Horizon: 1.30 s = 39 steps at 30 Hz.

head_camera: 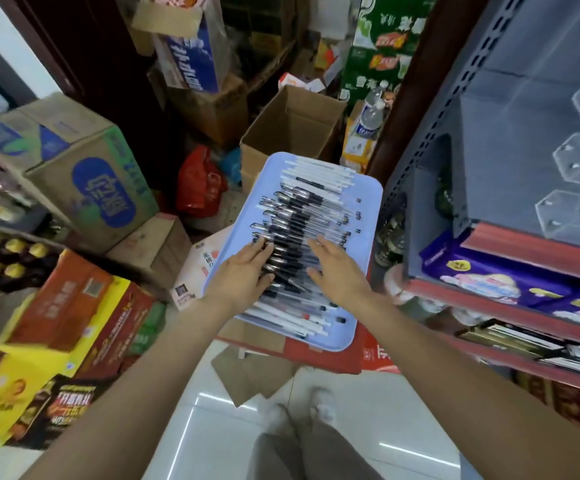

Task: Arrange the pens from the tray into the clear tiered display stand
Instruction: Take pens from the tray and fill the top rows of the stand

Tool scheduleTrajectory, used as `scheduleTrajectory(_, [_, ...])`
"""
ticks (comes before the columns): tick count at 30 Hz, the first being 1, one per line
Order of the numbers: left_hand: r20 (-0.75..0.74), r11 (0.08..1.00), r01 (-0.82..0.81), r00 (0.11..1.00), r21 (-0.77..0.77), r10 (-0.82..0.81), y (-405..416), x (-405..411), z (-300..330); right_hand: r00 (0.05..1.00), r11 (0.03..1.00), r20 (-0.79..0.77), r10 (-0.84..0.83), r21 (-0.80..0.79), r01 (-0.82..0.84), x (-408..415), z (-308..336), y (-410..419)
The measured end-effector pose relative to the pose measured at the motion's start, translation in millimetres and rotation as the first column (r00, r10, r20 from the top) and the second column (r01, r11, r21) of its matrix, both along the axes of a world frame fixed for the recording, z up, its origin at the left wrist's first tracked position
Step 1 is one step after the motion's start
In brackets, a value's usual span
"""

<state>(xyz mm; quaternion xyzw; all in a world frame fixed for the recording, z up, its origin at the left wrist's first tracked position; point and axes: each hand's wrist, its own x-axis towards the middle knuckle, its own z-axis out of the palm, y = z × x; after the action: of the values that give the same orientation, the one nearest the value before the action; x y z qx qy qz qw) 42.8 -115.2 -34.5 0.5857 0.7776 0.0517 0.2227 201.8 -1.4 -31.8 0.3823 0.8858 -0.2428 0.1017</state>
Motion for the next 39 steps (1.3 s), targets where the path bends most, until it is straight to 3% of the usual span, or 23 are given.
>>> scheduleTrajectory(7, [0.226, 0.985, -0.126, 0.969, 0.116, 0.097, 3.8, -4.4, -5.1, 0.994, 0.991, -0.099, -0.052, 0.118, 0.064, -2.3, -2.2, 8.9])
scheduleTrajectory(11, [0.202, 0.971, -0.145, 0.974, 0.193, 0.105, 10.7, -8.5, 0.5, 0.996, 0.995, -0.081, -0.024, 0.1, 0.032, -2.5, 2.6, 12.1])
scheduleTrajectory(16, [0.239, 0.953, -0.217, 0.957, 0.212, 0.165, 12.9, -16.8, 0.1, 0.996, 0.999, -0.089, -0.027, -0.024, 0.025, -1.9, 5.4, 16.1])
scheduleTrajectory(19, [0.372, 0.921, -0.324, 0.899, 0.215, 0.23, 12.8, -22.0, 1.5, 0.978, 0.988, -0.177, -0.11, -0.13, 0.087, 0.7, 10.1, 20.7])
scheduleTrajectory(22, [0.577, 0.883, -0.429, 0.776, 0.19, 0.253, 10.7, -27.8, 6.0, 0.958, 0.979, -0.226, -0.174, -0.143, 0.144, 3.8, 16.0, 24.6])
scheduleTrajectory(25, [0.758, 0.84, -0.532, 0.589, 0.104, 0.279, 8.7, -28.1, 10.7, 0.957, 0.983, -0.238, -0.165, -0.114, 0.141, 5.3, 20.4, 24.7])
scheduleTrajectory(29, [0.89, 0.777, -0.627, 0.321, -0.055, 0.323, 8.6, -22.1, 21.0, 0.945, 0.987, -0.294, -0.144, 0.023, 0.157, 6.6, 24.0, 21.6])
scheduleTrajectory(31, [0.917, 0.753, -0.651, 0.24, -0.092, 0.319, 11.2, -19.6, 30.9, 0.921, 0.977, -0.342, -0.187, 0.029, 0.21, 7.5, 32.1, 20.6])
scheduleTrajectory(35, [0.929, 0.794, -0.608, 0.291, -0.005, 0.229, 32.7, -20.1, 57.2, 0.834, 0.96, -0.476, -0.278, -0.159, 0.229, 11.1, 67.5, 18.5])
scheduleTrajectory(39, [0.866, 0.832, -0.519, 0.489, 0.194, 0.103, 70.6, -1.0, 100.4, 0.726, 0.921, -0.567, -0.389, -0.26, 0.29, 23.2, 109.1, 25.8])
